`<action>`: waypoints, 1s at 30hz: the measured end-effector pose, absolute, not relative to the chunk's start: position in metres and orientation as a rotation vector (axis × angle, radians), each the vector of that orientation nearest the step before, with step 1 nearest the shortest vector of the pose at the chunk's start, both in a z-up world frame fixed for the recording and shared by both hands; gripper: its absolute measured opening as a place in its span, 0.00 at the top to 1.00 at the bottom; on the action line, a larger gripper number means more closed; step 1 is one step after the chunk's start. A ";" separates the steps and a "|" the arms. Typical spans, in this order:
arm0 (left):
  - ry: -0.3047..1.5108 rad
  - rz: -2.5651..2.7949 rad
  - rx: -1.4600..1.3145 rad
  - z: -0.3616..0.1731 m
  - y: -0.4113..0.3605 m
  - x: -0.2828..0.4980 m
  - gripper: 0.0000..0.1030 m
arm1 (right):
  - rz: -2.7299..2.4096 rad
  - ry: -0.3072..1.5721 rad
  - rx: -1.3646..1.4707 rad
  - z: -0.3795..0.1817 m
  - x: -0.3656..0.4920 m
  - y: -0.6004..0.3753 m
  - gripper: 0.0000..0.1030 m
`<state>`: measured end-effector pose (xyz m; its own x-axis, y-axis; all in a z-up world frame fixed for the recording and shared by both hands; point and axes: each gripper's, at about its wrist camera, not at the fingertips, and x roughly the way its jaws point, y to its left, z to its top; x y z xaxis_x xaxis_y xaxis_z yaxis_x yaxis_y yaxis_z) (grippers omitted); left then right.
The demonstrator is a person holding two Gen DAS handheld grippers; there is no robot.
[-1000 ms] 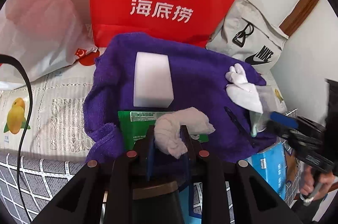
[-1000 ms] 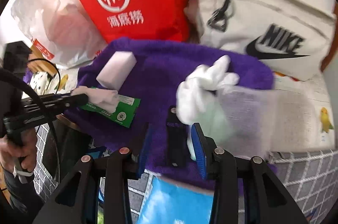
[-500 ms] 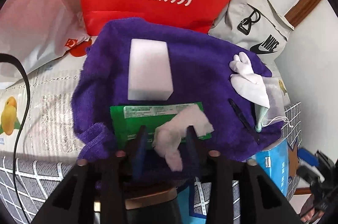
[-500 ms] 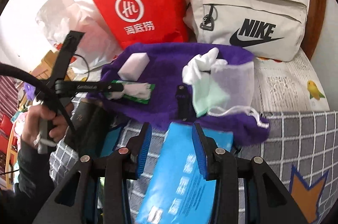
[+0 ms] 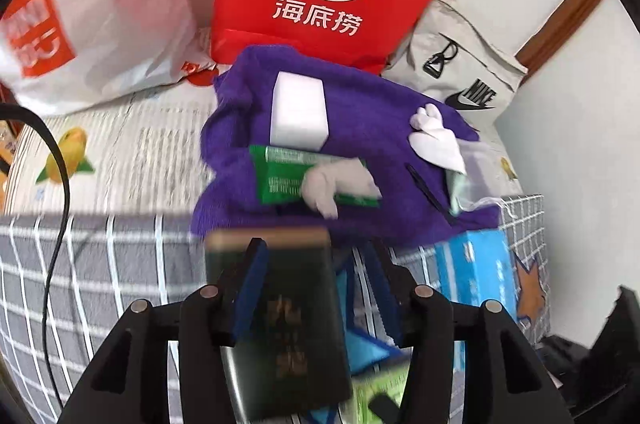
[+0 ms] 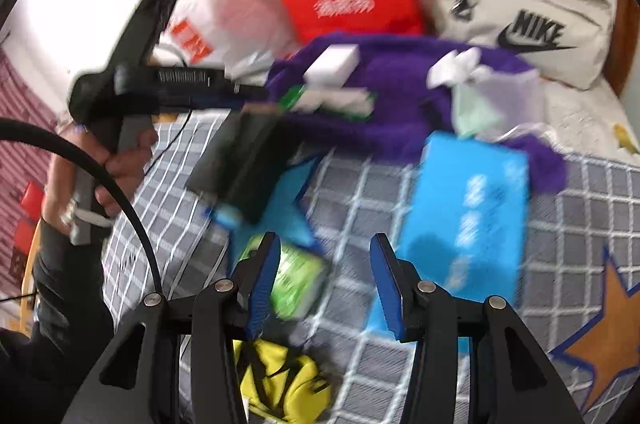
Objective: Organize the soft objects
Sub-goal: 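Reach the left tool to the green cassette-print tissue packet and grasp it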
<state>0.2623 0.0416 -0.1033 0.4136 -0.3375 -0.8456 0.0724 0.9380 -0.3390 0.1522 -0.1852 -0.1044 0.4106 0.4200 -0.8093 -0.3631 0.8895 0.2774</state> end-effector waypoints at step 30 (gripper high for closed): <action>1.079 -0.252 -0.319 -0.107 0.075 0.130 0.51 | 0.456 1.055 -0.107 -0.148 0.108 -0.127 0.80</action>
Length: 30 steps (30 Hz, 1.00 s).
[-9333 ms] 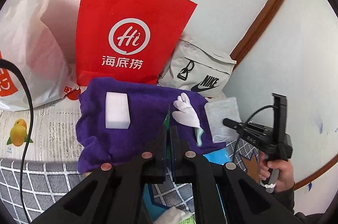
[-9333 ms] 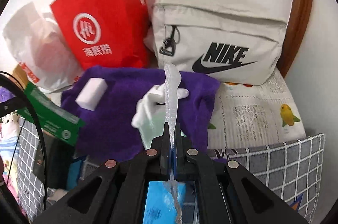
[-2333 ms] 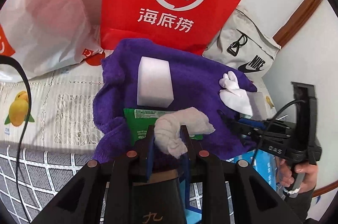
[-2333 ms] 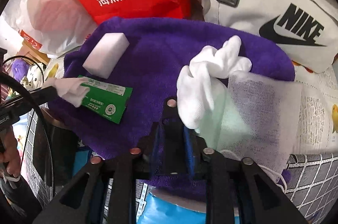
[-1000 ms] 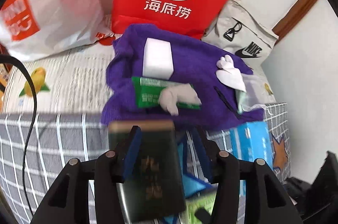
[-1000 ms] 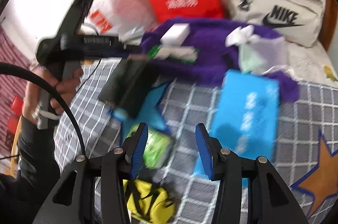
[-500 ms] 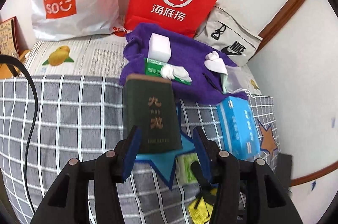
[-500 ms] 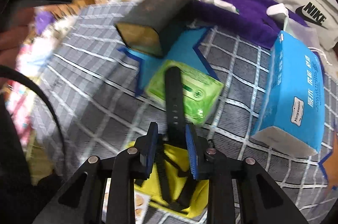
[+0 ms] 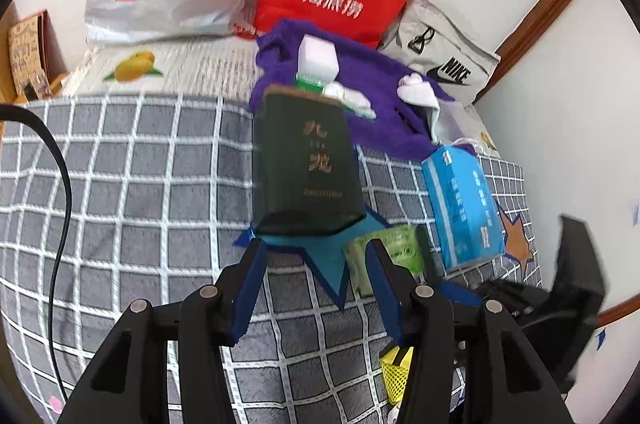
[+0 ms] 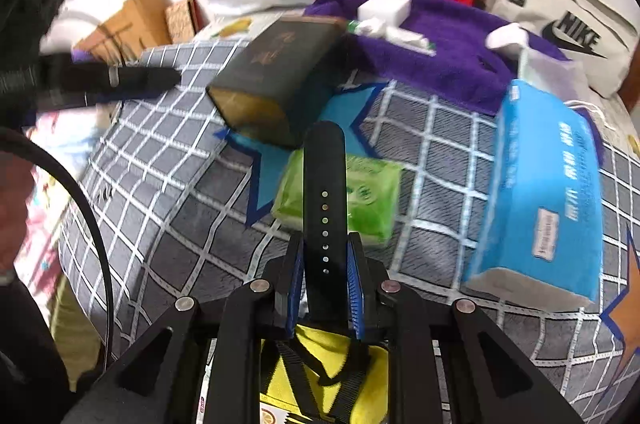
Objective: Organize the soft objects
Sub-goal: 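Reach the left tool to the green cassette-print tissue packet and grasp it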
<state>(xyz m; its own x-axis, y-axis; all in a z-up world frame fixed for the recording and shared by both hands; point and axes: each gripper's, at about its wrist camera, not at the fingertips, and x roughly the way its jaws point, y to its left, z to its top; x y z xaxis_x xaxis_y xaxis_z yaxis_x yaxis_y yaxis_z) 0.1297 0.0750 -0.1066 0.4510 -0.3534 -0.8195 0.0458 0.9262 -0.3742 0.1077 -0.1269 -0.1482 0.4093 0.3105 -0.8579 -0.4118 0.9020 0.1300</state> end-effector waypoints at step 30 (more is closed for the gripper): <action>1.189 -0.017 -0.168 -0.173 -0.046 0.168 0.18 | 0.389 0.960 0.112 -0.132 0.095 -0.216 0.97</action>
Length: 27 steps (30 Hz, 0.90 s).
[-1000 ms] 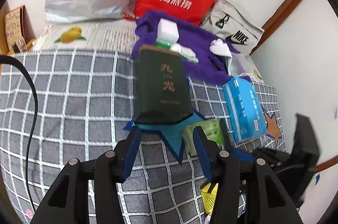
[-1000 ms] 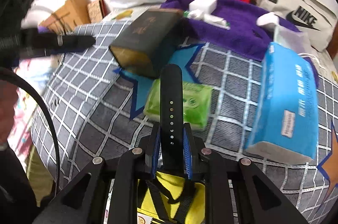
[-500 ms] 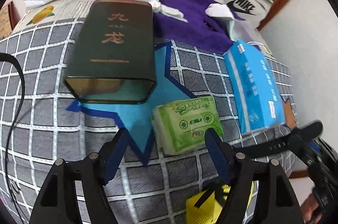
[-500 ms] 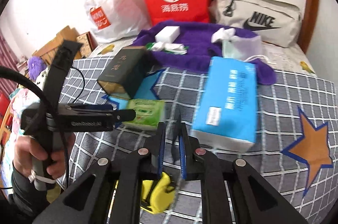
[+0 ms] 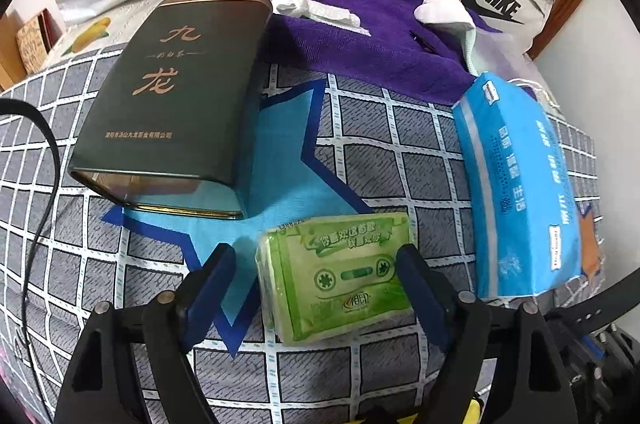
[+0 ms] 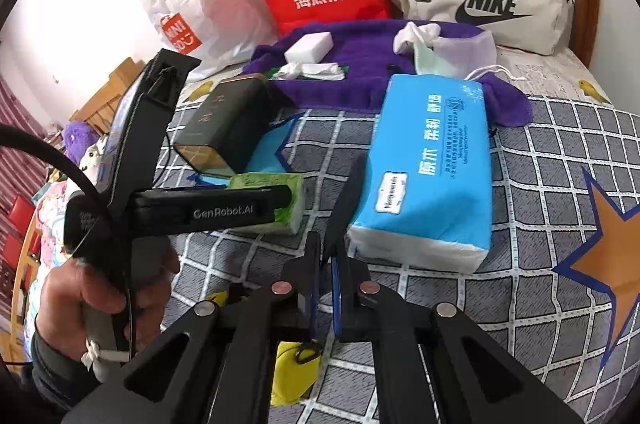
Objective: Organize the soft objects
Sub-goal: 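Reach the left tool to the green cassette-print tissue packet and grasp it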
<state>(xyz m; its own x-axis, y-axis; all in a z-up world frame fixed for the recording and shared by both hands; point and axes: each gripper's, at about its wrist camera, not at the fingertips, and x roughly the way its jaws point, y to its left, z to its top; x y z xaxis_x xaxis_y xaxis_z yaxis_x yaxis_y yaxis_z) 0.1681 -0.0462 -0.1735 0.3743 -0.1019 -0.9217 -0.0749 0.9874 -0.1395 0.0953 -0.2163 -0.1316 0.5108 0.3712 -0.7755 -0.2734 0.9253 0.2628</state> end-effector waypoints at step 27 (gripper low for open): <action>1.173 -0.053 -0.043 -0.177 -0.073 0.158 0.28 | 0.394 0.913 0.207 -0.115 0.077 -0.251 0.97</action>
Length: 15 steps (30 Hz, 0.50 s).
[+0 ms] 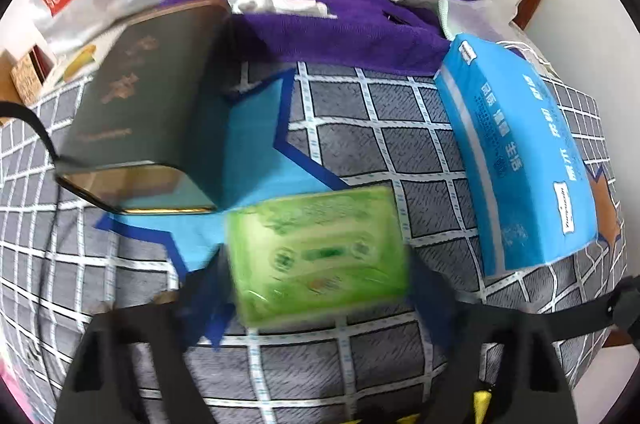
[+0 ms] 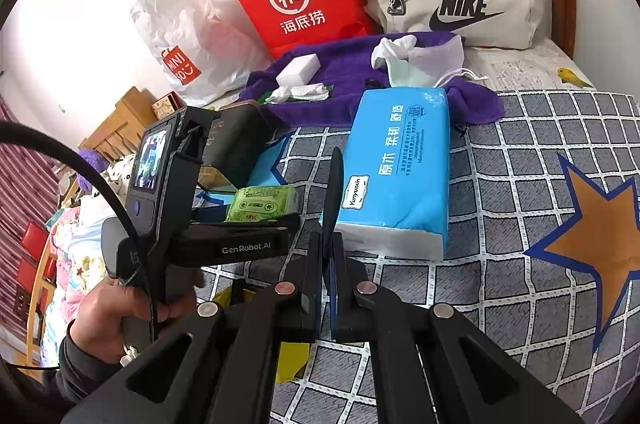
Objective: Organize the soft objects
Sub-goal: 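Reach the left tool to the green cassette-print tissue packet and grasp it, then lift and carry the green cassette-print packet with the left tool to the towel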
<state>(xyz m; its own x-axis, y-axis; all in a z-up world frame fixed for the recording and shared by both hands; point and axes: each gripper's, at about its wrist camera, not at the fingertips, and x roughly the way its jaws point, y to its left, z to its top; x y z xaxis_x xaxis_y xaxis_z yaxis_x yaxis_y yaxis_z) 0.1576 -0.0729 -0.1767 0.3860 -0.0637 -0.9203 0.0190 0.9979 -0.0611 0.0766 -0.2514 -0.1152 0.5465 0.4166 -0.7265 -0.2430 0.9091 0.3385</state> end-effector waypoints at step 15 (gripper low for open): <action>1.085 -0.244 -0.182 -0.110 -0.034 0.127 0.28 | 0.392 0.860 0.178 -0.086 0.078 -0.248 0.97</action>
<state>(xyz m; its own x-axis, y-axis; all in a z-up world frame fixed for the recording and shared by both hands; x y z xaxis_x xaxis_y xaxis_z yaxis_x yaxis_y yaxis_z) 0.1266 -0.0344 -0.1101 0.4438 -0.2843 -0.8498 0.1072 0.9584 -0.2646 0.0785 -0.2478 -0.0856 0.5871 0.4051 -0.7009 -0.2635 0.9143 0.3077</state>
